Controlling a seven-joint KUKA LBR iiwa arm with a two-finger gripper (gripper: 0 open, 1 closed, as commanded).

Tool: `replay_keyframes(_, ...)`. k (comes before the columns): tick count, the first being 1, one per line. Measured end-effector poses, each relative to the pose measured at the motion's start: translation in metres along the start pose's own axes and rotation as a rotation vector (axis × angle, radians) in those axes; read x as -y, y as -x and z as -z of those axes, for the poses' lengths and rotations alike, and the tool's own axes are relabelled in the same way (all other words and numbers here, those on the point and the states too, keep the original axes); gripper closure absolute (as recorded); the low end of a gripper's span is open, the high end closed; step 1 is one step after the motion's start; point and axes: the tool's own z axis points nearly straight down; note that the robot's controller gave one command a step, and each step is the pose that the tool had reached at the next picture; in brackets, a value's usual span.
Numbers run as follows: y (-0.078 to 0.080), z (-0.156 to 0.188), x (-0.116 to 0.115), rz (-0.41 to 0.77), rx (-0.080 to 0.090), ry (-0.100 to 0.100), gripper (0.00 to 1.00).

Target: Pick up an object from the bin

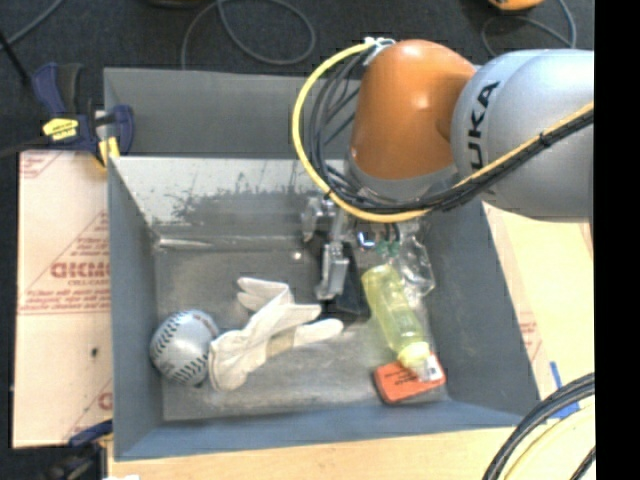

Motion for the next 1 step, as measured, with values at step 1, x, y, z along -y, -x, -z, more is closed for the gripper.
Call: replay_keyframes(1, 0.0013, 0.0048, 0.0002, -0.001, 0.008, 0.001, 0.0)
